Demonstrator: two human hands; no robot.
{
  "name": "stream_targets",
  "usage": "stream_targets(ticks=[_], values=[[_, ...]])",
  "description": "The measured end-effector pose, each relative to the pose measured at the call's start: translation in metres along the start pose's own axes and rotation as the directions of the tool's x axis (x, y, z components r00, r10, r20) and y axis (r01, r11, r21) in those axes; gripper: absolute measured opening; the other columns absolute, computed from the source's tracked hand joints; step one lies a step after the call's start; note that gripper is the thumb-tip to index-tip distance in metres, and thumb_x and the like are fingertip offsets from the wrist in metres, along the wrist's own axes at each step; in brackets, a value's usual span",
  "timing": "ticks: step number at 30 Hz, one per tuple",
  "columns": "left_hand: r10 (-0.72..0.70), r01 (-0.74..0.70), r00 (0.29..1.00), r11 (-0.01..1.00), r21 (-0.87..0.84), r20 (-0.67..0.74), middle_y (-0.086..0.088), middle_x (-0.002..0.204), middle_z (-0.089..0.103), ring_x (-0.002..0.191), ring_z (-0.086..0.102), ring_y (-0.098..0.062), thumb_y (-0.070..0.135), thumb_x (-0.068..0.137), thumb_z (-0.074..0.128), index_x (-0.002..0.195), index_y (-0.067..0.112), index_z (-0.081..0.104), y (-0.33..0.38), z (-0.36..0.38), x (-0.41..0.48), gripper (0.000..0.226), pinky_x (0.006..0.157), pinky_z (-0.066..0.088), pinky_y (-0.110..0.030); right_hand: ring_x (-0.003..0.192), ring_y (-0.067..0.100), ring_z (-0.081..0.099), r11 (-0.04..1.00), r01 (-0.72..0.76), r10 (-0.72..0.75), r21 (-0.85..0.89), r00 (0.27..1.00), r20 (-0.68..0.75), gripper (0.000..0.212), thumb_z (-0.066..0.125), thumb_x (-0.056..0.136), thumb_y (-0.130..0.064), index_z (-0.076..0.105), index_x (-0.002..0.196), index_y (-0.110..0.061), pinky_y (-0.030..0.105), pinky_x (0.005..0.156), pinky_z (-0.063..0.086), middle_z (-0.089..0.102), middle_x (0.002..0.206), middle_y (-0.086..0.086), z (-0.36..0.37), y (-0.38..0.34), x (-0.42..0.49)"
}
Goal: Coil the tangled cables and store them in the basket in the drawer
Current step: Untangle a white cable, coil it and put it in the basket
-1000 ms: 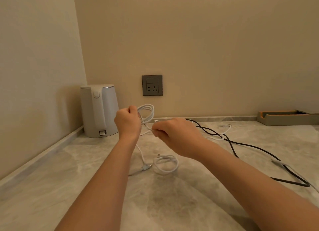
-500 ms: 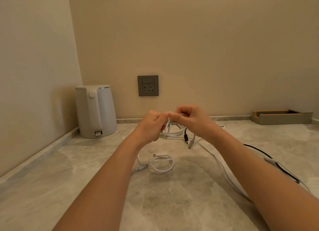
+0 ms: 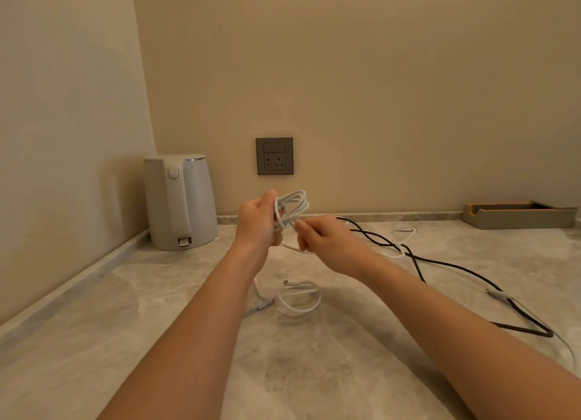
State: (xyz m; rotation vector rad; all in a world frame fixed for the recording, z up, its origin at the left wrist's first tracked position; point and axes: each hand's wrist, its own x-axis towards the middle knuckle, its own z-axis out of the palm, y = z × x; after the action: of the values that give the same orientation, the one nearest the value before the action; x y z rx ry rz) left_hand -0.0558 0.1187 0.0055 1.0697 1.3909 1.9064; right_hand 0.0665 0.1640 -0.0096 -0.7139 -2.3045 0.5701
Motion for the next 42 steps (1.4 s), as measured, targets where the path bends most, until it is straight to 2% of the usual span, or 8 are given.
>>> stream_targets(ticks=[8, 12, 18, 23, 26, 31, 39, 42], values=[[0.061, 0.039, 0.925, 0.966, 0.255, -0.375, -0.007, 0.059, 0.049, 0.049, 0.039, -0.019, 0.018, 0.096, 0.041, 0.058, 0.009, 0.049, -0.010, -0.024, 0.017, 0.040, 0.046, 0.029, -0.026, 0.091, 0.030, 0.058, 0.717, 0.333, -0.287, -0.612, 0.942, 0.176, 0.029, 0.032, 0.103, -0.033, 0.055, 0.100, -0.016, 0.032, 0.063, 0.030, 0.064, 0.101, 0.006, 0.006, -0.041, -0.020], [0.349, -0.131, 0.910, 0.753, 0.645, -0.222, -0.005, 0.048, 0.040, 0.046, 0.035, -0.016, 0.014, 0.097, 0.041, 0.048, 0.010, 0.041, -0.012, -0.021, 0.010, 0.049, 0.046, 0.025, -0.031, 0.088, 0.031, 0.061, 0.660, 0.369, -0.433, -0.654, 0.899, 0.070, 0.030, 0.032, 0.102, -0.036, 0.056, 0.100, -0.017, 0.033, 0.060, 0.028, 0.065, 0.102, 0.002, -0.004, -0.040, -0.018], [0.319, -0.387, 0.917, 0.554, 0.737, 0.241, -0.003, 0.047, 0.039, 0.050, 0.037, -0.020, 0.023, 0.098, 0.045, 0.045, 0.017, 0.039, -0.021, 0.001, 0.008, 0.053, 0.052, 0.027, -0.033, 0.053, 0.027, 0.059, 0.666, 0.279, -0.492, -0.692, 0.862, -0.126, 0.034, 0.042, 0.092, -0.039, 0.056, 0.069, -0.018, 0.025, 0.046, 0.027, 0.059, 0.064, -0.002, -0.025, -0.003, -0.008], [0.222, -0.454, 0.874, 0.694, 0.559, 0.433, 0.009, 0.038, 0.031, 0.035, 0.026, -0.005, 0.020, 0.099, 0.047, 0.045, 0.018, 0.036, -0.020, 0.009, 0.005, 0.055, 0.042, 0.021, -0.021, 0.063, 0.016, 0.045, 0.839, 0.155, -0.253, -0.521, 0.960, -0.121, 0.036, 0.045, 0.097, -0.041, 0.043, 0.065, -0.026, 0.033, 0.057, 0.037, 0.041, 0.060, -0.009, -0.034, 0.016, 0.000], [0.134, -0.374, 0.873, 0.800, 0.469, 0.469, 0.002, 0.041, 0.034, 0.032, 0.025, -0.004, 0.019, 0.100, 0.046, 0.052, 0.007, 0.045, -0.019, 0.007, 0.000, 0.049, 0.037, 0.023, -0.019, 0.054, 0.008, 0.037, 0.983, 0.149, -0.157, -0.105, 0.985, -0.074, 0.038, 0.051, 0.096, -0.029, 0.047, 0.058, -0.032, 0.030, 0.056, 0.033, 0.039, 0.054, -0.011, -0.033, 0.021, 0.001], [0.026, -0.135, 0.892, 0.968, 0.211, 0.452, 0.001, 0.041, 0.040, 0.032, 0.026, -0.008, 0.024, 0.101, 0.042, 0.063, 0.002, 0.054, -0.013, 0.007, -0.009, 0.045, 0.036, 0.021, -0.016, 0.065, 0.012, 0.048, 0.904, -0.001, -0.017, 0.428, 0.999, 0.039, 0.034, 0.043, 0.098, -0.033, 0.068, 0.083, -0.014, 0.025, 0.062, 0.040, 0.057, 0.073, 0.006, -0.022, 0.018, -0.002], [-0.213, 0.286, 0.930, 0.932, -0.224, 0.298, 0.004, 0.038, 0.033, 0.025, 0.020, -0.005, 0.008, 0.096, 0.035, 0.064, 0.011, 0.045, -0.006, 0.010, -0.008, 0.034, 0.031, 0.014, -0.011, 0.052, 0.010, 0.024, 0.717, -0.118, 0.084, 0.687, 0.993, 0.082, 0.034, 0.030, 0.097, -0.016, 0.046, 0.067, -0.020, 0.025, 0.057, 0.031, 0.024, 0.061, -0.006, -0.005, -0.005, -0.004], [-0.296, 0.408, 0.890, 0.856, -0.316, 0.348, 0.006, 0.039, 0.035, 0.024, 0.020, -0.002, 0.010, 0.097, 0.037, 0.066, 0.013, 0.047, -0.007, 0.012, -0.009, 0.034, 0.027, 0.014, -0.012, 0.053, 0.008, 0.028, 0.821, -0.117, 0.077, 0.559, 0.992, 0.095, 0.029, 0.031, 0.099, -0.024, 0.042, 0.072, -0.019, 0.025, 0.059, 0.033, 0.026, 0.067, -0.004, -0.007, -0.007, -0.005]])
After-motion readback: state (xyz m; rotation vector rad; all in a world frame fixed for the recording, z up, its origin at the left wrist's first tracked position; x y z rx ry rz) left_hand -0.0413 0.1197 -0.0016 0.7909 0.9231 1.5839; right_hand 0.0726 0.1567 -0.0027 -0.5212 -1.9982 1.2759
